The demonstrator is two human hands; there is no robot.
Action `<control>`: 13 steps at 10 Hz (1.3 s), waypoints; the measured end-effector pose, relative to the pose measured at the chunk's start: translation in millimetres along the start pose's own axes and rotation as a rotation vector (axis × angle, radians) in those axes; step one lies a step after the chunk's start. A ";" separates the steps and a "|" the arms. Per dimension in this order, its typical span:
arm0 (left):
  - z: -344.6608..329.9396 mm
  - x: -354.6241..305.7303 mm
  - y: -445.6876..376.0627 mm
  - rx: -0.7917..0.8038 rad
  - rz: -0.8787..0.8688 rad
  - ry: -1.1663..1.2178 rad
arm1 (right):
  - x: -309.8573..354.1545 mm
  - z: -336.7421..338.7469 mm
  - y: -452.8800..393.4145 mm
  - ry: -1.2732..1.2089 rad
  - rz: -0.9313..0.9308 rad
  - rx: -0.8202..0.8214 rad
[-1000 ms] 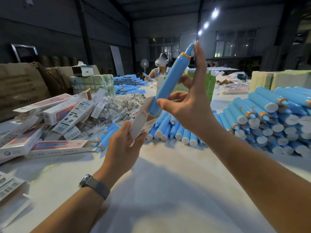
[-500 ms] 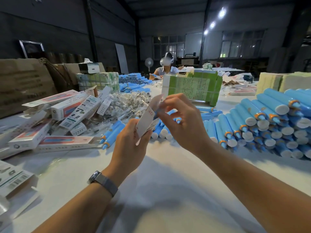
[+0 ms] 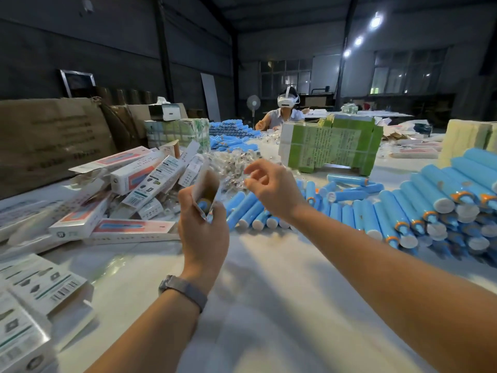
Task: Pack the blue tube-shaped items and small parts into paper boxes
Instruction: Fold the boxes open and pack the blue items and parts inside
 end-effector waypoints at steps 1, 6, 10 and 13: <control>5.4 -3.5 -3.3 -0.025 -0.025 0.053 | -39.1 -62.8 -23.7 0.122 -0.146 0.234; 31.2 11.8 -28.4 -0.155 0.019 0.057 | -67.6 -182.0 -101.4 0.471 0.021 0.314; 0.3 -5.2 -2.1 0.024 -0.069 -0.037 | 2.1 -4.3 -42.9 -0.432 -0.077 -0.304; -31.6 -19.9 30.1 0.193 -0.136 -0.232 | 100.4 103.0 45.3 -0.474 0.228 -0.344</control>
Point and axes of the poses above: each hand's wrist, its own y-axis away from the middle knuckle, its own z-axis out of the back of the hand, x = y × z, the point moved 10 cm from there along -y, towards the middle knuckle, and after that the axes turned 14 degrees about z, right-handed, at the moved point
